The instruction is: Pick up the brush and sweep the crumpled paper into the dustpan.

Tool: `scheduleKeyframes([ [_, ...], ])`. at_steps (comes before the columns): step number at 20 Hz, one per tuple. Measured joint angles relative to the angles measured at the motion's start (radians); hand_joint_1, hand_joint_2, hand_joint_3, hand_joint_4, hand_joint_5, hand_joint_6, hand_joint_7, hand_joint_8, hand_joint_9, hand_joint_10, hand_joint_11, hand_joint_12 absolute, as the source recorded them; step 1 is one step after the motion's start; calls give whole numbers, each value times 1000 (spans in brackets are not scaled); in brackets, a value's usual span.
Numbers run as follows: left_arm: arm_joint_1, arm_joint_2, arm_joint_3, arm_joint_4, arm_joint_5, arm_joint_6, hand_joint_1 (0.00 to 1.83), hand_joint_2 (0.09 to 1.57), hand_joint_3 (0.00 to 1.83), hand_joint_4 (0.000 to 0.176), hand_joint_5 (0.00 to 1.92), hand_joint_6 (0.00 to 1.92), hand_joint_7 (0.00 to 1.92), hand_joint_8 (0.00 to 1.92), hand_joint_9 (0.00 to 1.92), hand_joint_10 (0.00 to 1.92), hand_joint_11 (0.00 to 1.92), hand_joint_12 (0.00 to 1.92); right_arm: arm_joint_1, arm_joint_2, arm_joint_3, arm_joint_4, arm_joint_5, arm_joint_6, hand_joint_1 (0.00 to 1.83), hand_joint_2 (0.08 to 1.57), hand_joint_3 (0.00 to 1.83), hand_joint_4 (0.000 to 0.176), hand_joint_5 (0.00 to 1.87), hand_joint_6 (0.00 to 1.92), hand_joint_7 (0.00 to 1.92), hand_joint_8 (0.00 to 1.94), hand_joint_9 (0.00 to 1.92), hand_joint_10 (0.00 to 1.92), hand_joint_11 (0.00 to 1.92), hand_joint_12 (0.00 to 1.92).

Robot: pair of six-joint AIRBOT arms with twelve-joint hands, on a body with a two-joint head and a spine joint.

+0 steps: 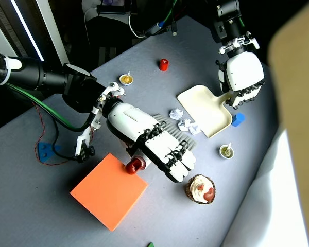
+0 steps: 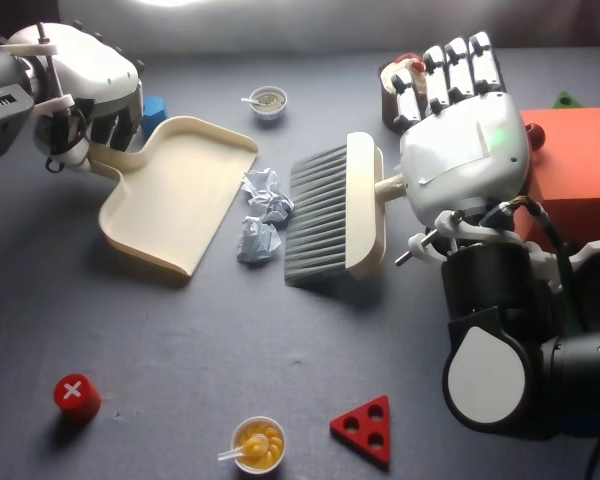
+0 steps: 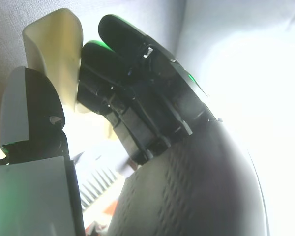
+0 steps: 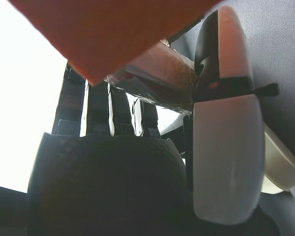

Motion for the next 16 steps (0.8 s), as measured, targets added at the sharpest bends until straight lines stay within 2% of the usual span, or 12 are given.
scheduleKeyframes([
  [3,0,0,7,-3,-4,11,1390,1069,1,0,983,922,1149,600,993,1106,843,892,-7,-9,14,-11,0,14,1181,985,7,0,303,11,302,17,306,15,299,41],
  [5,0,0,7,-3,-6,15,1390,1069,0,0,979,929,1153,596,992,1103,838,890,-11,-11,17,-8,0,31,1172,1013,2,0,427,6,474,9,503,14,447,86],
  [7,0,0,7,-3,-6,23,1388,1074,1,0,975,930,1121,650,987,1119,830,891,-13,-13,23,-14,2,48,1169,1005,0,0,612,8,755,16,766,23,611,164],
  [8,-2,-3,11,-3,-7,26,1387,1079,0,0,959,948,1109,677,983,1127,823,893,-14,-13,29,-15,4,59,1158,1026,7,0,783,27,919,8,901,27,533,372],
  [9,-4,-6,15,-3,-6,29,1388,1075,0,0,976,924,1116,667,987,1118,829,891,-14,-13,34,-15,4,66,1169,1069,4,0,996,678,1005,17,957,47,416,735],
  [10,-6,-6,15,-3,-7,31,1388,1073,0,0,1004,898,1109,679,980,1115,829,888,-14,-16,45,-15,6,77,1166,1090,15,0,1038,854,1025,354,832,874,204,1473],
  [11,-8,-6,15,-3,-8,34,1389,1068,0,0,1021,868,1113,672,987,1104,835,876,-14,-19,52,-16,9,85,1172,1083,5,0,1042,858,684,1415,586,1712,415,1831],
  [12,-10,-11,21,-3,-8,35,1389,1069,0,0,1005,884,1129,644,981,1118,825,873,-14,-19,55,-23,14,90,1177,1064,0,0,1090,792,691,1836,712,1879,716,1903],
  [13,-13,-11,21,-5,-8,37,1389,1070,0,0,998,897,1133,631,983,1122,826,875,-14,-19,60,-34,17,97,1174,1020,0,0,1107,633,761,1920,816,1913,859,1917],
  [14,-13,-12,21,-7,-9,37,1389,1070,0,0,995,898,1130,632,992,1115,834,878,-14,-19,61,-36,22,103,1180,1030,1,0,1050,943,873,1937,975,1919,1089,1920],
  [15,-15,-12,23,-7,-9,37,1389,1070,0,0,1002,897,1129,628,986,1121,829,874,-14,-19,63,-38,24,106,1180,1054,3,0,1005,1431,1018,1940,1135,1921,1251,1921],
  [16,-15,-12,23,-8,-8,37,1388,1071,0,0,999,907,1137,607,976,1138,822,871,-14,-19,63,-37,32,111,1185,1127,16,0,1043,1823,1185,1941,1310,1921,1376,1921],
])
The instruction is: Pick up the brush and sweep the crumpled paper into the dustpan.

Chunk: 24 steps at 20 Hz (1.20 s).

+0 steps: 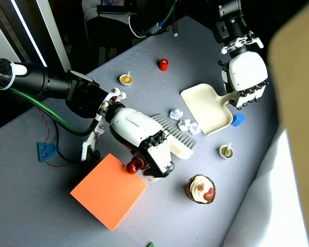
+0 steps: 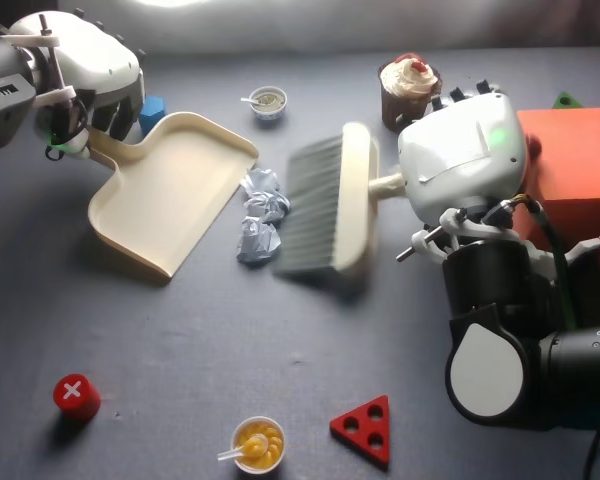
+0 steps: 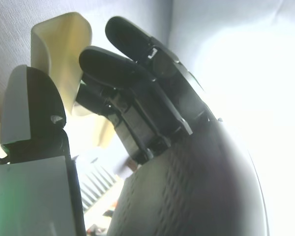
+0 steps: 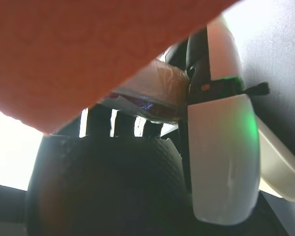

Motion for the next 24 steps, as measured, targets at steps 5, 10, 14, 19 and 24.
scheduleKeyframes([
  [5,0,0,2,0,0,2,1389,1069,0,0,996,894,1138,620,994,1114,825,895,0,-2,-2,-1,5,1,1542,1250,2,170,891,1921,1192,1941,1361,1921,1436,1921],
  [10,-2,0,2,-1,0,3,1391,1063,0,0,1025,854,1144,622,992,1096,835,868,-11,8,-37,-10,6,0,1646,1240,0,176,854,1921,1100,1941,1338,1921,1465,1921],
  [14,-12,0,-2,-2,9,4,1388,1069,1,0,998,916,1126,647,992,1087,804,907,-11,47,-81,-57,27,-44,1619,1251,3,176,836,1921,1092,1941,1313,1921,1458,1921],
  [19,-13,1,-3,-2,8,5,1389,1068,0,0,984,930,1162,561,995,1103,810,897,-11,101,-127,-82,51,-145,1601,1237,0,175,872,1921,1069,1941,1265,1921,1337,1921],
  [24,-13,3,-3,-2,8,7,1389,1064,0,0,1014,899,1146,596,996,1082,814,894,23,141,-187,-69,80,-265,1599,1230,0,175,892,1921,1054,1941,1253,1921,1396,1921],
])
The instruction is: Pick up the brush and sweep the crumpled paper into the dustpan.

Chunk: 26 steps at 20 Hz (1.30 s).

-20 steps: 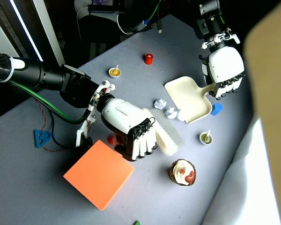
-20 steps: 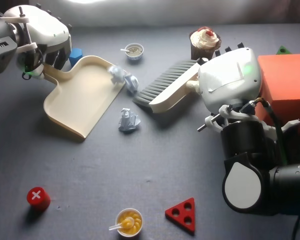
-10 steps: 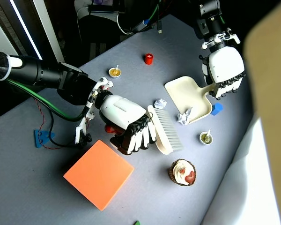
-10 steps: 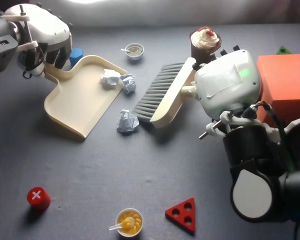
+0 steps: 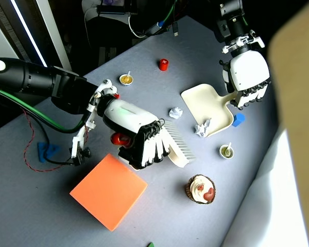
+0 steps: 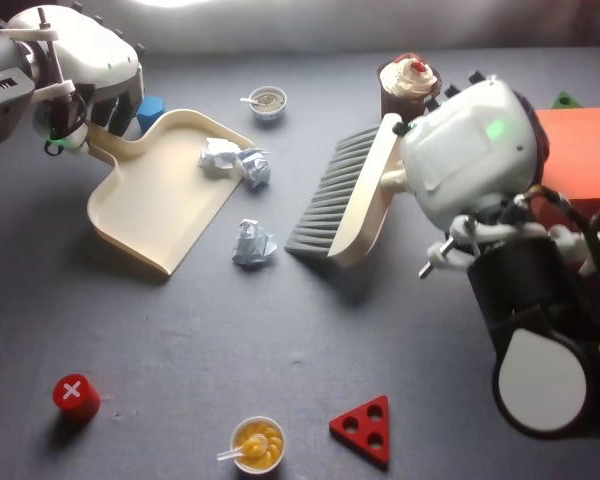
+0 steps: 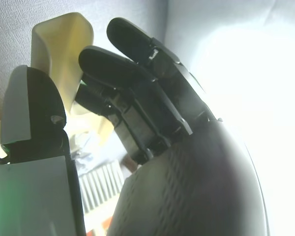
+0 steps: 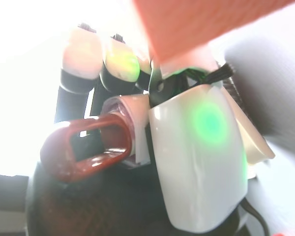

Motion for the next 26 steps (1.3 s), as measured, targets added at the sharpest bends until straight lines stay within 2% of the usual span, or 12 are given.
scheduleKeyframes([
  [6,0,0,0,-2,0,0,1389,1071,0,0,977,939,1141,605,992,1107,819,898,86,59,-98,33,55,-158,1588,1236,2,176,888,1921,1068,1941,1266,1921,1423,1921],
  [8,0,0,0,-3,0,0,1387,1078,0,0,969,946,1108,676,977,1130,812,910,105,75,-127,61,77,-211,1576,1236,0,176,905,1921,1076,1941,1268,1921,1428,1921],
  [9,0,4,-3,-5,0,0,1389,1071,0,0,983,926,1132,629,994,1105,823,890,120,84,-141,71,93,-257,1579,1226,0,176,906,1921,1078,1941,1274,1921,1423,1921],
  [12,0,4,-3,-4,0,0,1389,1071,0,0,983,927,1144,601,990,1113,818,882,155,93,-154,100,113,-340,1599,1226,0,176,899,1921,1072,1941,1257,1921,1369,1921],
  [14,0,4,-3,-4,0,0,1388,1072,1,0,1003,894,1116,666,978,1121,809,892,187,100,-164,129,132,-425,1602,1230,0,176,886,1921,1058,1941,1236,1921,1394,1921],
  [18,0,4,-4,-4,0,0,1389,1069,0,0,995,907,1138,616,996,1101,826,894,210,125,-200,186,225,-557,1586,1227,0,176,896,1921,1081,1941,1264,1921,1348,1921],
  [21,0,4,-9,-4,0,3,1389,1067,0,0,996,910,1141,610,996,1094,815,891,227,134,-230,192,289,-603,1572,1228,0,176,893,1921,1072,1941,1254,1921,1371,1921],
  [23,0,4,-10,-4,0,3,1386,1079,0,0,973,946,1113,670,967,1135,788,914,249,132,-240,200,310,-633,1561,1235,2,176,904,1921,1076,1941,1252,1921,1385,1921],
  [26,0,4,-10,-4,0,4,1386,1079,0,0,981,938,1104,689,964,1135,791,921,292,114,-235,277,312,-692,1560,1230,1,176,897,1921,1074,1941,1249,1921,1405,1921],
])
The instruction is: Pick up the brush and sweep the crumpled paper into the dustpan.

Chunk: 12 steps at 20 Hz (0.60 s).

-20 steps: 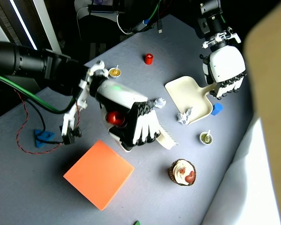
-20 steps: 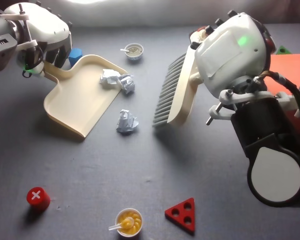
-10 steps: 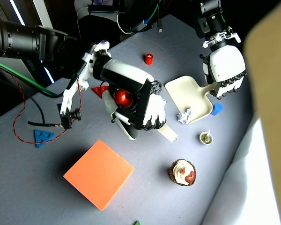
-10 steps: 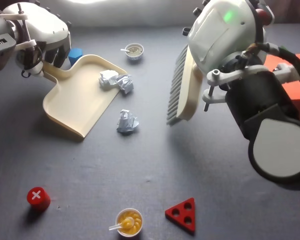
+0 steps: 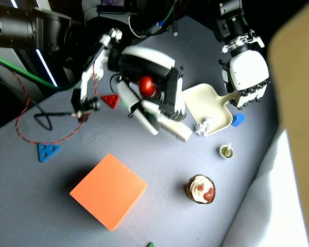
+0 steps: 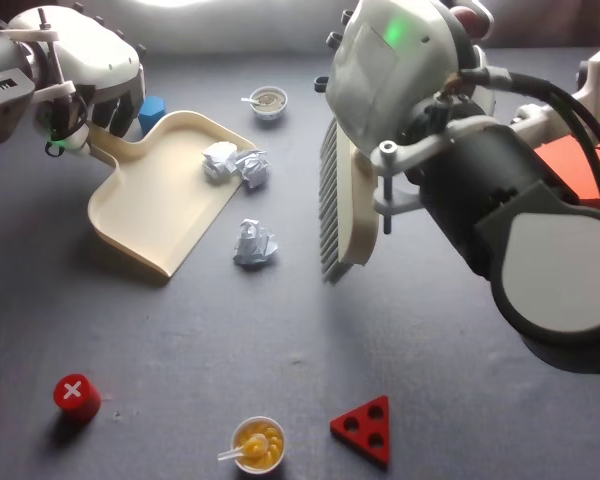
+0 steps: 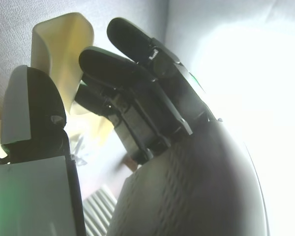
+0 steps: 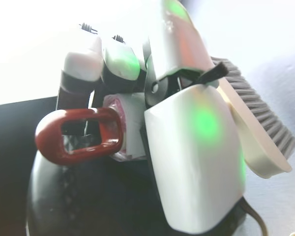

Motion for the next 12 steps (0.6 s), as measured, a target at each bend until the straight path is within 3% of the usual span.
scheduleKeyframes([
  [1,0,0,0,0,0,0,1386,1078,0,0,992,929,1099,693,964,1132,790,921,14,-13,7,43,-4,-18,1563,1233,1,176,903,1921,1093,1941,1262,1921,1316,1921],
  [6,0,1,-19,-2,1,3,1390,1065,0,0,1007,882,1135,631,1007,1081,819,922,75,-95,63,213,-84,-79,1580,1220,0,176,908,1921,1059,1941,1240,1921,1383,1921],
  [7,0,1,-21,-2,1,3,1390,1065,0,0,1012,867,1130,642,1006,1085,822,920,82,-104,72,233,-97,-87,1569,1227,1,176,947,1921,1113,1941,1273,1921,1203,1865],
  [8,0,2,-25,-2,2,4,1390,1065,0,0,1002,874,1135,643,1009,1080,824,919,82,-110,78,238,-109,-98,1571,1233,2,176,963,1921,1148,1941,1299,1921,1163,1829],
  [12,0,2,-31,-3,3,5,1388,1070,0,0,988,925,1119,658,1000,1082,819,899,82,-130,91,252,-119,-143,1594,1216,0,176,912,1921,1062,1941,1229,1921,1412,1921],
])
